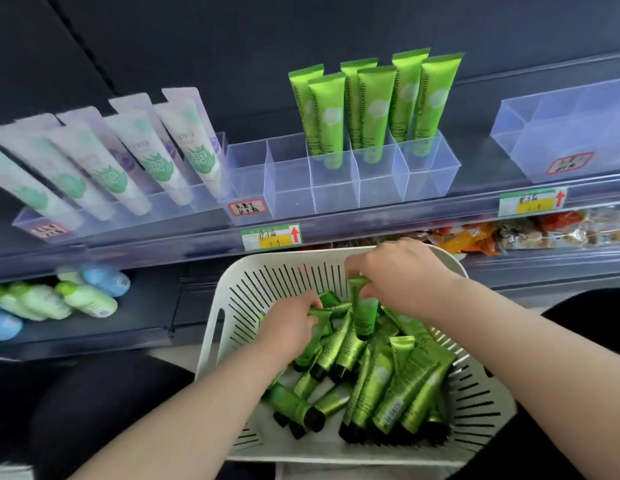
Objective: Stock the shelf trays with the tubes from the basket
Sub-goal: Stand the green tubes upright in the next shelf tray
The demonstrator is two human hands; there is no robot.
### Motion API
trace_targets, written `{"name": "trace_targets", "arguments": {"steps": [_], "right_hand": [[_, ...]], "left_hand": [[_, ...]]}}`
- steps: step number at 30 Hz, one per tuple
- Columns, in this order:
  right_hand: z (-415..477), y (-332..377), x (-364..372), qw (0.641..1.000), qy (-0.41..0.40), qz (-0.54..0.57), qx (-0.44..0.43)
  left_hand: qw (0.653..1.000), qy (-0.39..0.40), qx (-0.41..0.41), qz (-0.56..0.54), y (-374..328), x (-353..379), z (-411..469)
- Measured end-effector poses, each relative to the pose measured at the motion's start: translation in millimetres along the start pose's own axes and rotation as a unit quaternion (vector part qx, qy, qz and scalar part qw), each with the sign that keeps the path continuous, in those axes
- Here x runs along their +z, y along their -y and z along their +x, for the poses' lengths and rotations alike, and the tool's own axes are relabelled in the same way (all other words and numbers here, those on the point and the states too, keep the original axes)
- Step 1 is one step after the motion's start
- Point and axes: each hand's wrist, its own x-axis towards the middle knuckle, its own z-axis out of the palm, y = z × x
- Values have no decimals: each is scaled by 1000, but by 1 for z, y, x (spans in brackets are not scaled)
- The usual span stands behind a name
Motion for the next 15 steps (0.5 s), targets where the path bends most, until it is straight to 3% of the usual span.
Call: {"name": "trace_targets", "arguments": {"steps": [6,15], "right_hand": [[-10,8,-27,997,-67,21,19],[8,13,-132,973,-219,44,52]], "left_hand": [[986,-137,62,-75,-20,-78,-33],[917,-355,97,-154,-72,-214,-34]]}}
